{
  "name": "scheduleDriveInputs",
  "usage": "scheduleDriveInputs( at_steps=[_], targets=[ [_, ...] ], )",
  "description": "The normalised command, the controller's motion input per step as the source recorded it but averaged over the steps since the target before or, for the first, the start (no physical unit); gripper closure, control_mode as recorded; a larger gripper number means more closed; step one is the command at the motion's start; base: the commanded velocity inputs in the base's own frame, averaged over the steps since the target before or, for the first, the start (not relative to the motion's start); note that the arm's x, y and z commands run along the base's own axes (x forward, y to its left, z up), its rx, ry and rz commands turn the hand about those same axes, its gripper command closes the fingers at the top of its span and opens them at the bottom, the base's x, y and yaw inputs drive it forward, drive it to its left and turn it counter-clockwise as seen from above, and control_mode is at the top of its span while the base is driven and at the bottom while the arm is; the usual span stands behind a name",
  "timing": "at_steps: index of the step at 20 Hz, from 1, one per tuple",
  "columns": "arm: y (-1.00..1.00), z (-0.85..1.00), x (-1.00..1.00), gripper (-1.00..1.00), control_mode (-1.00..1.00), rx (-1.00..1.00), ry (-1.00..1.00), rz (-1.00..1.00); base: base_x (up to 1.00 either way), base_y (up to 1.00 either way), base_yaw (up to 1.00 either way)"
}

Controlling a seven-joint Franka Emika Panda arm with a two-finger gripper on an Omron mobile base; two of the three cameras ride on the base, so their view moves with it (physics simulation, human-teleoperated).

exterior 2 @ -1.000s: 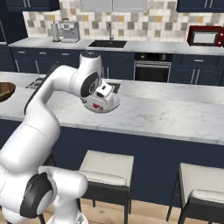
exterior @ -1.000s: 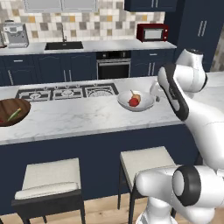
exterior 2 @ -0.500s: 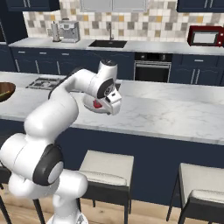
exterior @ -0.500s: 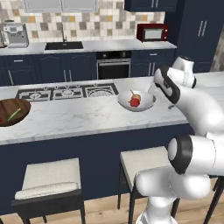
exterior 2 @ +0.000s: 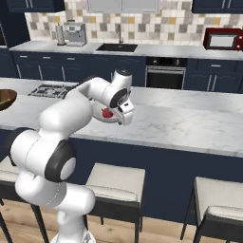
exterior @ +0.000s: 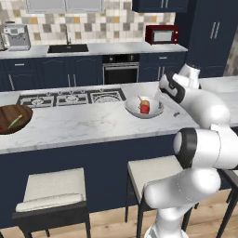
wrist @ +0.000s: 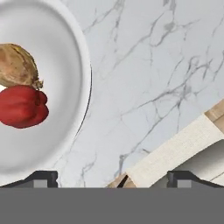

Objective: Place the bowl with the onion and bell pepper on the second highest shelf of the fridge. Place the bowl with the fishs on the top shelf of the fridge.

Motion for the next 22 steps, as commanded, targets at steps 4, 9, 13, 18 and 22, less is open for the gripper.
scheduleDriveInputs(
  at_steps=[4, 9, 13, 18, 22],
  targets=[
    [0.00, -0.32, 0.25, -1.00, -1.00, -0.01, -0.02, 0.00, 0.00, 0.00, 0.00],
    [0.00, -0.21, 0.37, -1.00, -1.00, 0.00, 0.00, 0.00, 0.00, 0.00, 0.00],
    [0.00, -0.08, 0.46, -1.00, -1.00, 0.00, 0.00, 0.00, 0.00, 0.00, 0.00],
    [0.00, -0.20, 0.40, -1.00, -1.00, 0.00, 0.01, 0.00, 0.00, 0.00, 0.00],
    [0.00, -0.30, 0.41, -1.00, -1.00, 0.00, 0.00, 0.00, 0.00, 0.00, 0.00]
  ],
)
